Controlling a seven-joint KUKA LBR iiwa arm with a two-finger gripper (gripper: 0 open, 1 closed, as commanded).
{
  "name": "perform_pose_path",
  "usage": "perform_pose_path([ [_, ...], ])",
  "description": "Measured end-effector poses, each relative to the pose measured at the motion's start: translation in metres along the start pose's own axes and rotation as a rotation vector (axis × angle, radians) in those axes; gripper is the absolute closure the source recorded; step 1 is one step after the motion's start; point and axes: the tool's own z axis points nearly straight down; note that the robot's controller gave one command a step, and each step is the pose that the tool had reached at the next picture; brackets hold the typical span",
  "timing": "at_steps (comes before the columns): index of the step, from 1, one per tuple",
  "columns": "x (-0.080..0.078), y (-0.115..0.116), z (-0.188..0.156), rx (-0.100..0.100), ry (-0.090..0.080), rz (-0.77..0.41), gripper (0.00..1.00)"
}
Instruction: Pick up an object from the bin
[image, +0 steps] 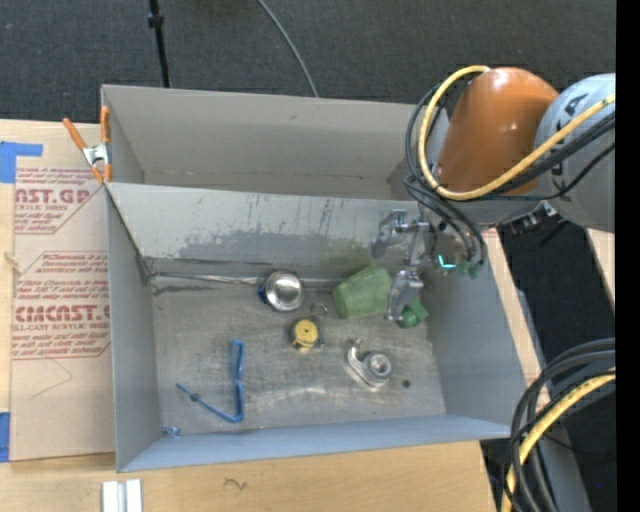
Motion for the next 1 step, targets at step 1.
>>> perform_pose_path([
  [1,-0.0016,-0.0002,0.0872,0.000,-0.012,0.032,0.00],
])
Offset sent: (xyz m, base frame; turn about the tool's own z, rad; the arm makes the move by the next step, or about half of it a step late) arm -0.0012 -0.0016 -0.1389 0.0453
